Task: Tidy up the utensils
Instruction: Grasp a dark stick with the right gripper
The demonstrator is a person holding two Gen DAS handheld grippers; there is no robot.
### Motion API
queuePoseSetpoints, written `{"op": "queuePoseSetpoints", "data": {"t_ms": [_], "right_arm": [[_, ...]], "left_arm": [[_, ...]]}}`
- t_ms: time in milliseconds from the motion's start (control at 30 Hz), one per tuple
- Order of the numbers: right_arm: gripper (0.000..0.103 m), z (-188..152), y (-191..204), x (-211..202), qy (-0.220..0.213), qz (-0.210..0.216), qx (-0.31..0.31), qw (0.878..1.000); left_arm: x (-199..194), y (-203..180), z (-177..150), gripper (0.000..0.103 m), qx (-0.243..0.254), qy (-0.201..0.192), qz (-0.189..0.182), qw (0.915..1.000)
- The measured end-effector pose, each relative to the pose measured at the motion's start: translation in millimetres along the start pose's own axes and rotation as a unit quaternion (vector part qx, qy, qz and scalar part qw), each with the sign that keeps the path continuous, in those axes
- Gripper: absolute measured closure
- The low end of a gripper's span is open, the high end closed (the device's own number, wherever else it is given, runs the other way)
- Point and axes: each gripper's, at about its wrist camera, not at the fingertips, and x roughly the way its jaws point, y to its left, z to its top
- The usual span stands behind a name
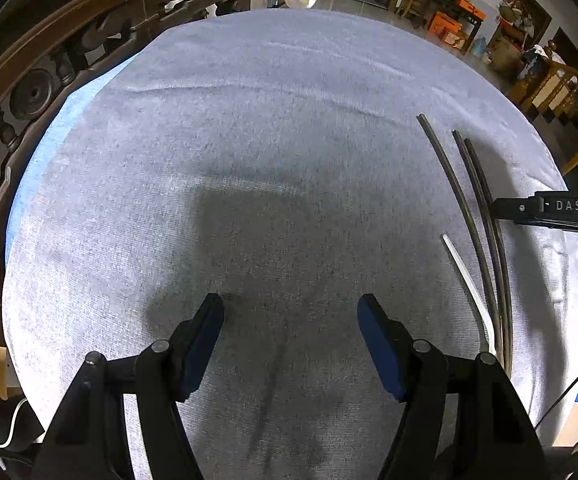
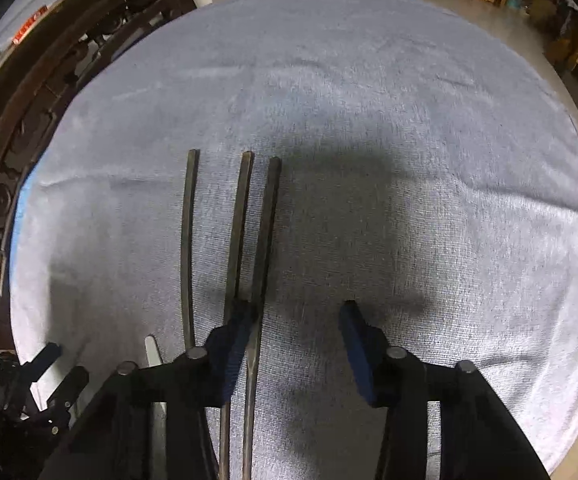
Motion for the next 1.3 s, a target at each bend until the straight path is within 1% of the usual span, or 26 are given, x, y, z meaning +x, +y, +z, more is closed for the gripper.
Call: {"op": "queuePoseSetpoints", "data": {"t_ms": [67, 100, 133, 167, 200, 267, 333, 400, 433, 533, 633, 733, 800, 833, 867, 900, 933, 967, 1000, 1033, 1067, 1133, 1200, 1233, 1300], "right_arm": [[0.068, 6.7, 15.3, 5.6, 0.008, -0.009, -0.016, 1.000], [0.070, 8.4, 20.0, 6.4, 0.013, -0.012, -0.024, 1.000], [0.073, 9.6, 23.0, 7.4, 0.019, -0.012, -0.023, 0.999], [0.082, 10.4, 23.4, 7.4, 0.021, -0.005, -0.017, 1.000], [0.085, 12.1, 21.8, 7.5, 0.025, 0.008, -0.004, 1.000], [0.084, 17.9, 23.7, 11.4, 0.030, 0.011, 0.003, 0.999], [0.085, 20.0, 31.0, 11.4, 0.030, -0.003, -0.011, 0.999], [0.091, 19.9, 41.0, 13.1, 0.031, -0.019, -0.034, 0.999], [0.096, 19.1, 38.1, 10.7, 0.031, -0.021, -0.040, 0.999], [0.096, 11.0, 30.5, 7.6, 0.030, -0.049, -0.046, 0.997], [0.096, 3.2, 12.4, 1.6, 0.034, -0.051, -0.038, 0.997], [0.096, -3.4, 0.2, -2.8, 0.034, -0.042, -0.032, 0.998], [0.096, -5.1, -4.6, -4.1, 0.032, -0.034, -0.029, 0.998], [0.096, -6.7, -10.9, -6.1, 0.031, -0.031, -0.029, 0.999], [0.096, -8.7, -17.7, -9.1, 0.030, -0.028, -0.030, 0.999], [0.096, -9.8, -30.3, -7.9, 0.030, -0.026, -0.030, 0.999], [0.096, -9.9, -31.7, -8.2, 0.029, -0.022, -0.030, 0.999], [0.096, -9.3, -33.5, -7.8, 0.028, -0.020, -0.030, 0.999], [0.096, -9.6, -35.5, -8.1, 0.027, -0.016, -0.029, 0.999], [0.096, -10.9, -39.6, -8.1, 0.026, -0.013, -0.028, 0.999], [0.096, -10.6, -44.8, -8.3, 0.025, -0.010, -0.027, 0.999], [0.096, -12.8, -51.9, -14.1, 0.023, -0.006, -0.027, 0.999], [0.096, -18.6, -53.3, -9.7, 0.021, -0.004, -0.028, 0.999], [0.096, -19.6, -58.8, -9.9, 0.020, -0.002, -0.027, 0.999], [0.096, -22.5, -61.8, -12.4, 0.019, 0.002, -0.026, 0.999]], "left_arm": [[1.2, -1.9, -4.0, 0.033, 0.002, -0.001, 0.000, 1.0000], [1.2, -1.8, -4.2, 0.033, 0.003, 0.000, 0.000, 1.0000], [1.2, -1.7, -3.5, 0.033, 0.004, 0.001, -0.001, 1.0000], [1.2, -1.9, -2.9, 0.033, 0.006, 0.001, -0.002, 1.0000], [1.1, -1.3, -2.0, 0.033, 0.007, 0.000, -0.002, 1.0000], [-2.5, -0.6, -5.6, 0.033, 0.006, 0.000, -0.005, 1.0000], [-1.9, -0.2, -4.9, 0.033, 0.006, 0.003, -0.008, 0.9999], [0.4, 0.1, 1.6, 0.033, 0.009, 0.005, -0.011, 0.9999], [0.7, -0.6, 4.4, 0.033, 0.010, 0.008, -0.015, 0.9998], [2.2, -3.4, 13.7, 0.033, 0.007, 0.021, -0.028, 0.9994], [6.5, -17.2, 26.5, 0.033, 0.006, 0.047, -0.055, 0.9973], [20.2, -35.3, 43.9, 0.033, 0.011, 0.095, -0.083, 0.9919], [27.3, -44.8, 53.3, 0.033, 0.013, 0.119, -0.088, 0.9889], [32.8, -48.4, 59.0, 0.033, 0.014, 0.134, -0.093, 0.9864], [40.2, -52.5, 65.7, 0.033, 0.011, 0.157, -0.106, 0.9818], [44.5, -55.3, 69.2, 0.033, 0.009, 0.172, -0.108, 0.9791], [47.2, -58.7, 72.9, 0.034, 0.008, 0.182, -0.103, 0.9779], [49.3, -63.5, 78.4, 0.037, 0.012, 0.189, -0.099, 0.9770], [52.1, -67.8, 82.3, 0.039, 0.014, 0.199, -0.104, 0.9744], [56.8, -71.7, 85.9, 0.046, 0.013, 0.210, -0.105, 0.9719], [61.1, -76.7, 91.1, 0.051, 0.008, 0.222, -0.093, 0.9706], [63.0, -84.5, 95.0, 0.052, 0.012, 0.227, -0.075, 0.9709], [67.7, -93.4, 100.4, 0.054, 0.019, 0.236, -0.057, 0.9699], [69.7, -98.9, 101.9, 0.057, 0.026, 0.240, -0.048, 0.9692], [72.0, -111.6, 103.2, 0.057, 0.052, 0.245, -0.031, 0.9677]]}}
